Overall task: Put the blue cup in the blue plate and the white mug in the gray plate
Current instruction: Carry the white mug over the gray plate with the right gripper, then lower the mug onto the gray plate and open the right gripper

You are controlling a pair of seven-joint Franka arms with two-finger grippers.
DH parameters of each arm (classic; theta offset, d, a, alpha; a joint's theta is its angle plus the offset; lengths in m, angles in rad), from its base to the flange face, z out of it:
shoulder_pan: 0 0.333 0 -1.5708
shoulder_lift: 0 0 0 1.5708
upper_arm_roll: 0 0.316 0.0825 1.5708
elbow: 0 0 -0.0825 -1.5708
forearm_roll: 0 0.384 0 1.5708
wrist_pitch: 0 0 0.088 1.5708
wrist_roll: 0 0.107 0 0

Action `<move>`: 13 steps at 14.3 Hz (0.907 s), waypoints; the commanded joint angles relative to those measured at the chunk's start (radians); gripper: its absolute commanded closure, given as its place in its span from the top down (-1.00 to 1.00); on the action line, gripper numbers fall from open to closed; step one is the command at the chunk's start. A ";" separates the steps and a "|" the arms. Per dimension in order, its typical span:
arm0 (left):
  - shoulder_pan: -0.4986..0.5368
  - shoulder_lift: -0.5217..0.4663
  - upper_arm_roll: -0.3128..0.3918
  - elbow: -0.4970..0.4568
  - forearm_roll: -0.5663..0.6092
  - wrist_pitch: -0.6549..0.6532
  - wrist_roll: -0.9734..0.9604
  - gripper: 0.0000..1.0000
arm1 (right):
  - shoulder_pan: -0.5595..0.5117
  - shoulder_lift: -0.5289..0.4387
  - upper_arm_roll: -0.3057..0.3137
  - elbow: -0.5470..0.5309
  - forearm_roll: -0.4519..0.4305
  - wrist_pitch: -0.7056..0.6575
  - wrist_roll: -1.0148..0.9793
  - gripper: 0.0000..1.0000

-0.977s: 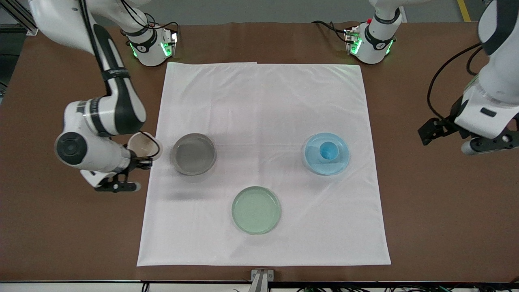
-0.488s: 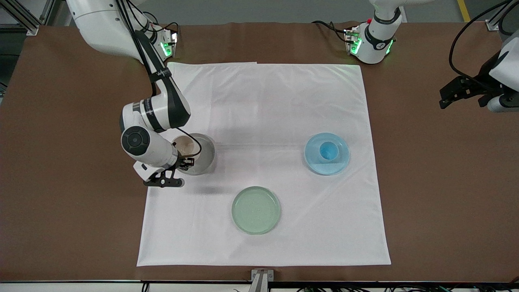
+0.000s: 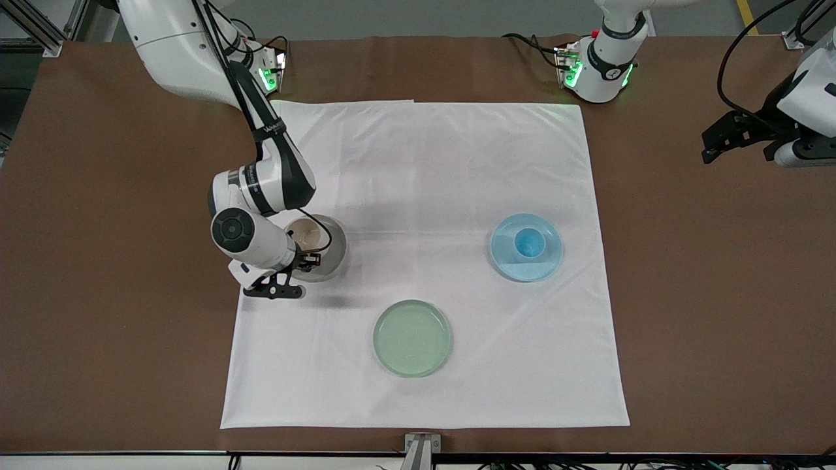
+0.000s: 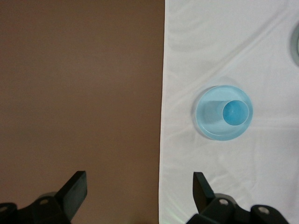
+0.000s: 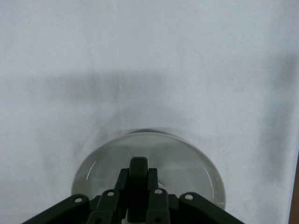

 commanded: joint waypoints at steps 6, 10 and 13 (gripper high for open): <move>-0.004 -0.044 0.000 -0.048 -0.021 -0.023 0.012 1.00 | 0.013 0.007 -0.013 -0.010 0.020 0.013 0.010 -0.08; -0.001 -0.044 0.008 -0.042 -0.020 -0.032 0.016 1.00 | 0.014 -0.141 -0.019 -0.007 0.002 -0.199 0.090 1.00; 0.000 -0.043 0.010 -0.040 -0.020 -0.032 0.034 1.00 | -0.033 -0.331 -0.025 -0.008 -0.059 -0.440 0.084 1.00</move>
